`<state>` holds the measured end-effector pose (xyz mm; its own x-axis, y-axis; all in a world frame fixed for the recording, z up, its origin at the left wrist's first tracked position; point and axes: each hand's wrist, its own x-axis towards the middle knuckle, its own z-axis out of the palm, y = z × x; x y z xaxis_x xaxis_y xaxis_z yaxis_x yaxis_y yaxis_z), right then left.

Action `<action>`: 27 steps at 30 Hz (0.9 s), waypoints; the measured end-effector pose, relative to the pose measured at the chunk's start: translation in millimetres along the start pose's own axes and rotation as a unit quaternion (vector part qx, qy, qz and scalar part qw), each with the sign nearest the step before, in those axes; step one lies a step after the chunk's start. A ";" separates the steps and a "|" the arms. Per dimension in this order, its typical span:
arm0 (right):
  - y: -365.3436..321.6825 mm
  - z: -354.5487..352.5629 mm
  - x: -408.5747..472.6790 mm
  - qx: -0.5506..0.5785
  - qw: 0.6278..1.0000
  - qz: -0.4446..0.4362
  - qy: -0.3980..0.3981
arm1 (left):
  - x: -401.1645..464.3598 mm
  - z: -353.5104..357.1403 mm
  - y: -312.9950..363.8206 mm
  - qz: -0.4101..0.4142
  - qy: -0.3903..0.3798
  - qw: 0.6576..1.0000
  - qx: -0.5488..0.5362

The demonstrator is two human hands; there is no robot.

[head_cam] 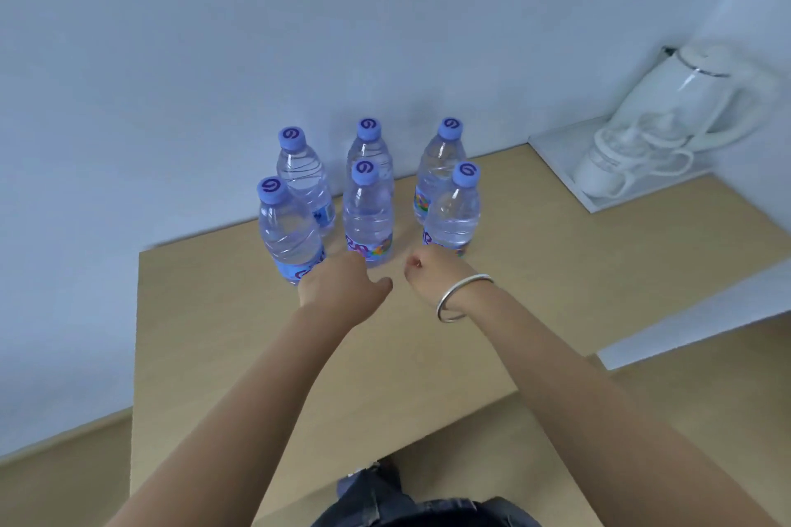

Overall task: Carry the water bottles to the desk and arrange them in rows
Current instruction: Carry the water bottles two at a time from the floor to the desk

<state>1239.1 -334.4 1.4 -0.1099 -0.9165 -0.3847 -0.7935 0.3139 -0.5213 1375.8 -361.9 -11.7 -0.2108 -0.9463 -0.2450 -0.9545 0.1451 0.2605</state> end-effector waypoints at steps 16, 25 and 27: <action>279.3 -71.9 -240.1 0.096 0.942 0.237 0.219 | -125.6 75.1 273.7 0.272 -0.069 0.960 0.018; 376.6 -84.1 -367.0 0.152 0.869 0.333 0.333 | -201.4 130.6 401.7 0.412 -0.132 0.901 0.023; 395.1 -87.1 -383.5 0.167 0.851 0.351 0.353 | -212.0 142.0 427.6 0.444 -0.137 0.885 0.034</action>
<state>915.6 119.5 9.3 -0.9122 -0.3581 -0.1989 -0.1829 0.7906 -0.5844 982.5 -58.2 18.9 -0.9181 -0.3466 -0.1925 -0.3961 0.8216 0.4099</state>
